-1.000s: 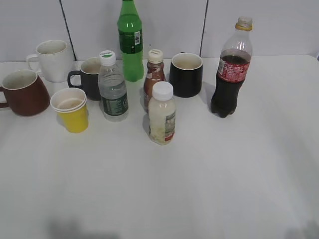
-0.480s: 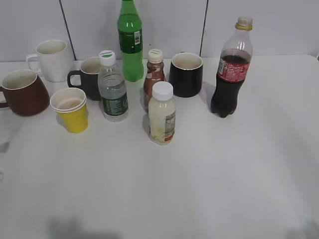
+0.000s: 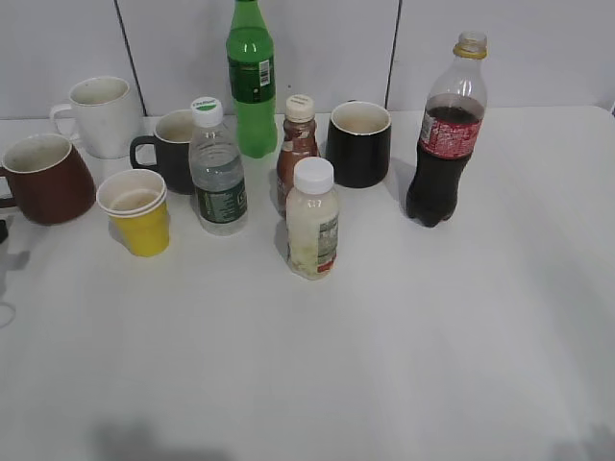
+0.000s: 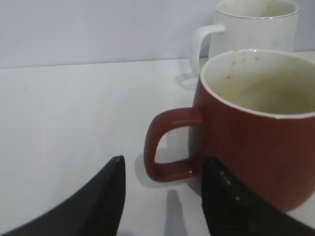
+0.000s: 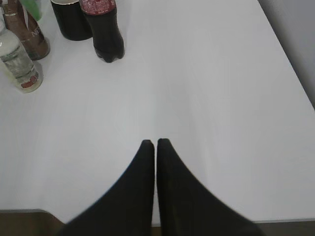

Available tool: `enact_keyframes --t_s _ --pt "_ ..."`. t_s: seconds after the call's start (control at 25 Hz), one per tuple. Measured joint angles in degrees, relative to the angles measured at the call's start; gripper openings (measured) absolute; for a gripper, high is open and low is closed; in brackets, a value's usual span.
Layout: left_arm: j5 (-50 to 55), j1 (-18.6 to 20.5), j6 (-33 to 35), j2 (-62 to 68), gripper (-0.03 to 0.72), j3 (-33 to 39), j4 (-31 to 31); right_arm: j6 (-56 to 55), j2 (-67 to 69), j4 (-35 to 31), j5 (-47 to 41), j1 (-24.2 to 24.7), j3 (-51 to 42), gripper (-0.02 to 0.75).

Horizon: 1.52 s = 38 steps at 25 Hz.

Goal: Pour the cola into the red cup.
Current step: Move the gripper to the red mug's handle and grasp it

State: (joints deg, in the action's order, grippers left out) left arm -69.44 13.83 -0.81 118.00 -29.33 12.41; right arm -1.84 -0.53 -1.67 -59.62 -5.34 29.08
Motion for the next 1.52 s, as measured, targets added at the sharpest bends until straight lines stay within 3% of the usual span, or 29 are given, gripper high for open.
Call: enact_keyframes --t_s 0.88,1.04,1.24,1.52 --pt "-0.1 0.0 0.2 9.5 0.351 -12.3 0.1 0.0 0.0 0.0 0.0 0.0 0.0 0.0" --pt "0.1 0.0 0.2 10.9 0.293 -14.9 0.1 0.0 0.0 0.0 0.0 0.0 0.0 0.0" --pt "1.3 0.0 0.8 11.4 0.062 -16.3 0.6 0.0 0.0 0.0 0.0 0.0 0.0 0.0" --pt "2.2 0.0 0.8 10.0 0.053 -14.9 1.8 0.0 0.0 -1.8 0.0 0.0 0.0 0.0"
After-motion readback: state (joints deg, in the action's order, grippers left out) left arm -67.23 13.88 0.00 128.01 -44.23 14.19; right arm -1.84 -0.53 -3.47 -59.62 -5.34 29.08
